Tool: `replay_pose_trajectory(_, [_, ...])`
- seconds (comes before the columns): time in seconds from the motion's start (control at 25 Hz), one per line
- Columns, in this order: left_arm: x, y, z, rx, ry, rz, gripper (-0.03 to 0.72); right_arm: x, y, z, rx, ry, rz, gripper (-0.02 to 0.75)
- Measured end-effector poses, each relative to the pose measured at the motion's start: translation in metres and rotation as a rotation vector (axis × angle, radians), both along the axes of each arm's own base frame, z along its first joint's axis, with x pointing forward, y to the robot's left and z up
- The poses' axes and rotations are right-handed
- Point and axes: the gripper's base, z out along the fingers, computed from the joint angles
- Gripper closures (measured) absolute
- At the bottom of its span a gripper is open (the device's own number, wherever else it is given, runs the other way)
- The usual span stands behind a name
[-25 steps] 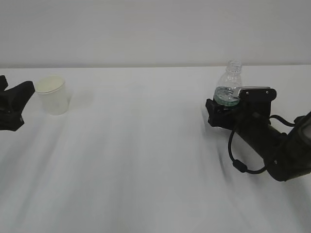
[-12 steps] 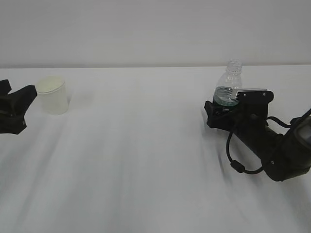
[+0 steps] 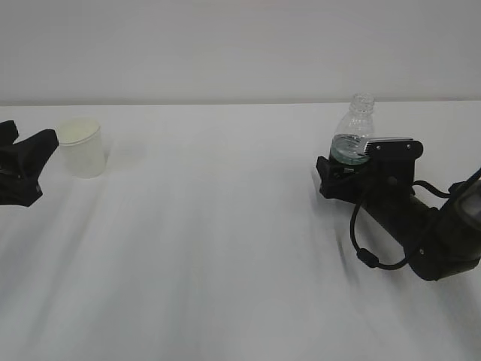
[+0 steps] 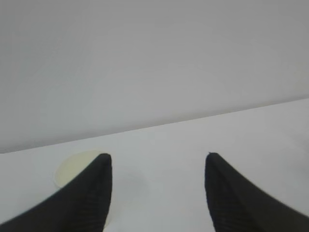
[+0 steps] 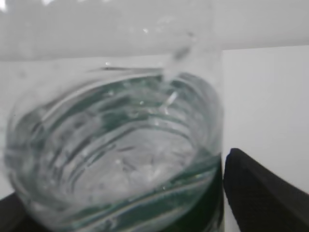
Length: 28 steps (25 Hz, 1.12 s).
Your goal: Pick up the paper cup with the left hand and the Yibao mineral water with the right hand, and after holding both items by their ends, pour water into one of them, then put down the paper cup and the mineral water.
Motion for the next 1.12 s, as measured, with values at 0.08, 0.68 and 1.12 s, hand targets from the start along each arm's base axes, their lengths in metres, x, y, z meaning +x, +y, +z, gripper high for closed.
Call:
replay_pose_trajectory(0.08, [0.0,0.0,0.0,0.0,0.0,0.0,0.253,0.0,-0.0001,0.0,0.0,0.0,-0.002,0.059])
replay_pose_trajectory(0.68, [-0.0003,-0.0008,-0.0001,0.006,-0.001,-0.01,0.253,0.0018,0.0002,0.0043,-0.006,-0.015,0.0,0.069])
replay_pose_trajectory(1.12, [-0.0003,-0.0008,-0.0001,0.006,-0.001,-0.01,0.258,0.0036,0.0005,0.0087,-0.025,-0.034,0.004,0.072])
